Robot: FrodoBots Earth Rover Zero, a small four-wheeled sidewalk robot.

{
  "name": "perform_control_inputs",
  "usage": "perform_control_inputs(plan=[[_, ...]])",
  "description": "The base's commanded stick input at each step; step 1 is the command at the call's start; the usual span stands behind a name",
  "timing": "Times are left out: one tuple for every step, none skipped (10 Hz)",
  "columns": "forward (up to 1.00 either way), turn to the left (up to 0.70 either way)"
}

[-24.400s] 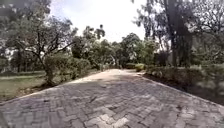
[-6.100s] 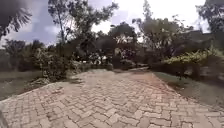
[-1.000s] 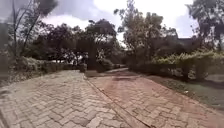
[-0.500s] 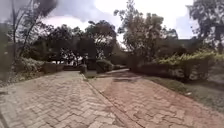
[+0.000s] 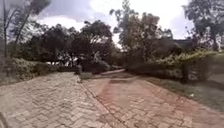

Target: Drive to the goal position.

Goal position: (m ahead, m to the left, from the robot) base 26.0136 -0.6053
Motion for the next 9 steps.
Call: perform_control_inputs(plan=[[0.7,0.0],[0.7,0.0],[0.7,-0.35],[0.7,-0.35],[0.7,-0.15],[0.7,-0.04],[0.7,0.0],[0.7,0.0],[0.7,0.0]])
